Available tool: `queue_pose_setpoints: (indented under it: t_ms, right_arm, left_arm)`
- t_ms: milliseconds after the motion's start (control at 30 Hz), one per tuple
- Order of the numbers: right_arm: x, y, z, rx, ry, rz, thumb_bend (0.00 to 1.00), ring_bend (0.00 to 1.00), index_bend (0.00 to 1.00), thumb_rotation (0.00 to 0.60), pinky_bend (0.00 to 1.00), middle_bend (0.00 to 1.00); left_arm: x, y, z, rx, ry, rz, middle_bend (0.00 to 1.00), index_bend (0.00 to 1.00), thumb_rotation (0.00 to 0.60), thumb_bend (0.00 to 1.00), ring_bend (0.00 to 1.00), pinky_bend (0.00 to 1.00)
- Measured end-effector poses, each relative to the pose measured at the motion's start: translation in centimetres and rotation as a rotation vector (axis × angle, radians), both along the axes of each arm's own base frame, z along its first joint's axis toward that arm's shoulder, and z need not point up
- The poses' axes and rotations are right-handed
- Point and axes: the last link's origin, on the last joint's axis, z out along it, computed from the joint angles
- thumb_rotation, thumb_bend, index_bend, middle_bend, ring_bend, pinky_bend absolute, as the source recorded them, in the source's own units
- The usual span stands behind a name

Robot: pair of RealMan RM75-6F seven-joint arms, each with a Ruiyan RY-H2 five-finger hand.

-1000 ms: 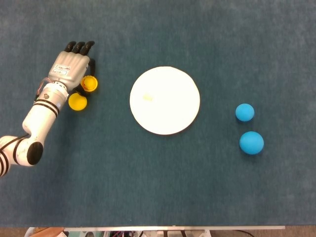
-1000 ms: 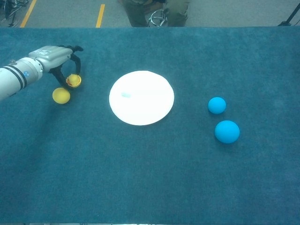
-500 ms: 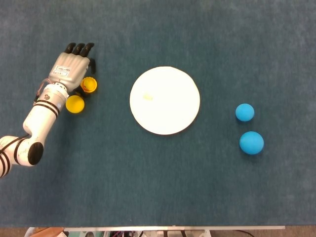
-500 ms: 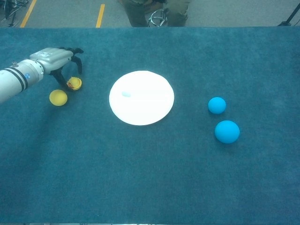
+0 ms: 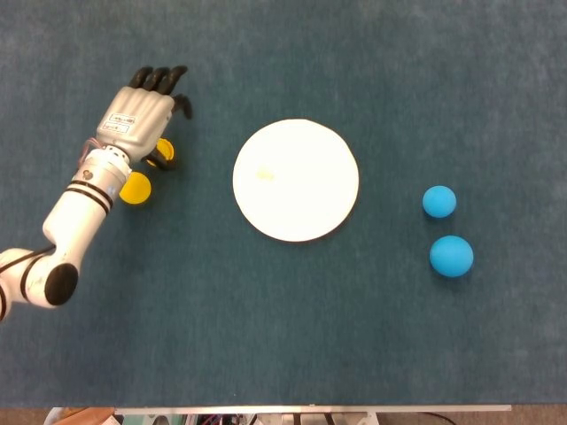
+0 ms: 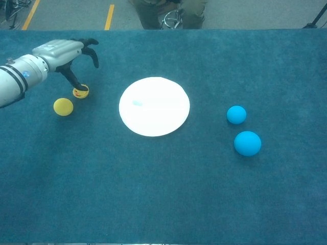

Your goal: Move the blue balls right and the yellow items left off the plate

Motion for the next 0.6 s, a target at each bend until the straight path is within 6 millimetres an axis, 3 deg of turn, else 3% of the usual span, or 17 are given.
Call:
queue_pose_setpoints:
  t_ms: [133,267,400,600]
  right_arm:
    - [0.0,1.3,0.6,-0.008,0.038,-0.005,0.00,0.02,0.31,0.600,0.07,0.16]
    - [0.0,3.3,1.1,-0.009,0.076,-0.023,0.00,0.02,0.31,0.600,0.07,0.17]
    - [0.0,5.9,1.5,-0.008,0.116,-0.054,0.00,0.03,0.31,0.600,0.07,0.19]
    - [-0.5,10.0,2.2,-0.018,0.188,-0.126,0.00,0.03,0.31,0.600,0.07,0.19]
  left_arm:
    - [2.0,-1.5,2.2,0.054,-0.066,-0.068,0.00,0.37,0.600,0.01,0.00,0.00]
    - [2.8,-3.5,5.0,0.149,-0.133,-0.106,0.00,0.39,0.600,0.01,0.00,0.00]
    - [1.7,-6.6,7.9,0.237,-0.171,-0.099,0.00,0.39,0.600,0.01,0.00,0.00]
    - [-0.9,-9.9,10.1,0.336,-0.166,-0.081,0.00,0.39,0.600,0.01,0.00,0.00]
